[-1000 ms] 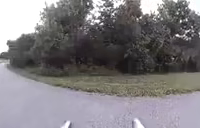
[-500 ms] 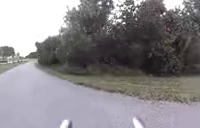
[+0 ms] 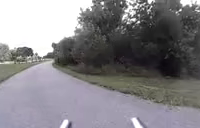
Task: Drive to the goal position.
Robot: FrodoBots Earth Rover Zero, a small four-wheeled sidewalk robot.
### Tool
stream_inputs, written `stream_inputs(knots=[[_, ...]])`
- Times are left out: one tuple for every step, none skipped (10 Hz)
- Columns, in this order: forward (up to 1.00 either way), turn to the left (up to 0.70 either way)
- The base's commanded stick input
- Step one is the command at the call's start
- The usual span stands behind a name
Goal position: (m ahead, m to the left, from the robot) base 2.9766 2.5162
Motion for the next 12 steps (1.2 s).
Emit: stream_inputs(knots=[[0.7, 0.36], [0.7, 0.36], [0.7, 0.36], [0.7, 0.36], [0.7, 0.36], [0.7, 0.36], [0.7, 0.36], [0.7, 0.36], [0.7, 0.36], [0.7, 0.36], [0.7, 0.36], [0.7, 0.36]])
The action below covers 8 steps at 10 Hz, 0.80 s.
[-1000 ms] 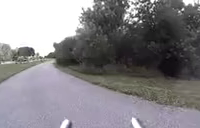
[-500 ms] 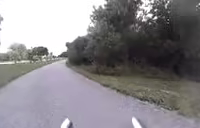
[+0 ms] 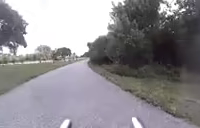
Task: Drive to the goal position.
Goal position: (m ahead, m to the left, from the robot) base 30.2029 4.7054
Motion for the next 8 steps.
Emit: stream_inputs(knots=[[0.7, 0.17], [0.7, 0.01], [0.7, 0.01], [0.7, 0.01], [0.7, 0.01], [0.7, 0.01], [0.7, 0.01], [0.7, 0.01]])
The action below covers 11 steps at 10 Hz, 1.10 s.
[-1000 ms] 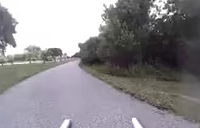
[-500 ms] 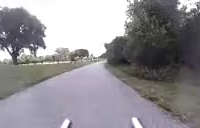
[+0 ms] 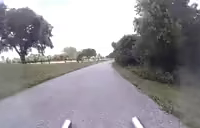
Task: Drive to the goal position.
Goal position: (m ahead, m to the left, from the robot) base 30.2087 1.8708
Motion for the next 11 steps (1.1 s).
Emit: stream_inputs(knots=[[0.7, 0.01], [0.7, 0.01], [0.7, 0.01], [0.7, 0.01], [0.7, 0.01], [0.7, 0.01], [0.7, 0.01], [0.7, 0.01], [0.7, 0.01], [0.7, 0.01], [0.7, 0.01]])
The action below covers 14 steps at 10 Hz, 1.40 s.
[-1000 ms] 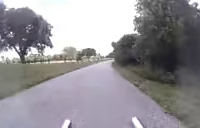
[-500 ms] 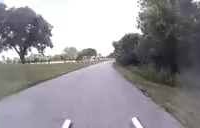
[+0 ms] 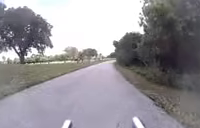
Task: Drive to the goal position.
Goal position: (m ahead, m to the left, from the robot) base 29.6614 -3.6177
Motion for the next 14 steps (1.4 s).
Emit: stream_inputs(knots=[[0.7, 0.01], [0.7, 0.01], [0.7, 0.01], [0.7, 0.01], [0.7, 0.01], [0.7, 0.01], [0.7, 0.01], [0.7, 0.01], [0.7, 0.01], [0.7, 0.01], [0.7, 0.01], [0.7, 0.01], [0.7, 0.01], [0.7, 0.01]])
